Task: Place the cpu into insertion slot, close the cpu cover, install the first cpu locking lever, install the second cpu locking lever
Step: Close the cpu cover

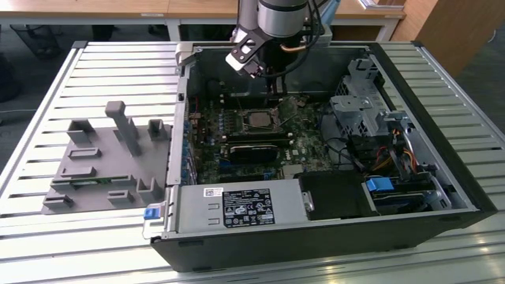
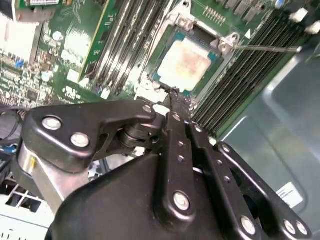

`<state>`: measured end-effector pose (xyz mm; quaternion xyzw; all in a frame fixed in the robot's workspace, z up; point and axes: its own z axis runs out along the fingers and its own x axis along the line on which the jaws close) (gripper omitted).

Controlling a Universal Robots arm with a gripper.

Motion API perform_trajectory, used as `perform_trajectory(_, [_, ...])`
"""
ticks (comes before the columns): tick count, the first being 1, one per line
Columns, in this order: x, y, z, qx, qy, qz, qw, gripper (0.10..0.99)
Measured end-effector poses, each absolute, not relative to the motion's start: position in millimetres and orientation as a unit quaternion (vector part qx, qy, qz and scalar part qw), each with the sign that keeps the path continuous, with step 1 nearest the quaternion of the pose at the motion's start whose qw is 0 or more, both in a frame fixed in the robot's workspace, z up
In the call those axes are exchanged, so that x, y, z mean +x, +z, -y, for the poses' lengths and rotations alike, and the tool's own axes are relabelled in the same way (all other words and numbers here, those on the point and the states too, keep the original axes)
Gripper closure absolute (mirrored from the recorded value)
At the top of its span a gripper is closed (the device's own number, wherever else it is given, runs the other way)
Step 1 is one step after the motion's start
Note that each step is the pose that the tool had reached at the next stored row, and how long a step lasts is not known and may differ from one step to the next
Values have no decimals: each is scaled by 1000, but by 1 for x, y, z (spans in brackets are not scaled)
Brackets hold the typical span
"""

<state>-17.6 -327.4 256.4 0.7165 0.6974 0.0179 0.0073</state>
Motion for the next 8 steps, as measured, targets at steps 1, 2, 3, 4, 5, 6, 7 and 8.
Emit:
perform_trajectory(1, [-16, 256, 327, 716, 18, -697, 7, 980])
perform_trajectory(2, [-14, 256, 327, 716, 18, -697, 7, 980])
perform_trajectory(3, [-12, 256, 327, 716, 18, -697, 7, 980])
perform_trajectory(4, [-11, 256, 327, 716, 18, -697, 7, 980])
perform_trajectory(5, [-10, 256, 327, 716, 18, -697, 7, 980])
perform_trajectory(6, [-9, 256, 327, 716, 18, -697, 7, 980])
perform_trajectory(7, [-8, 256, 327, 716, 18, -697, 7, 980])
perform_trajectory(8, [-8, 257, 327, 716, 18, -697, 7, 980])
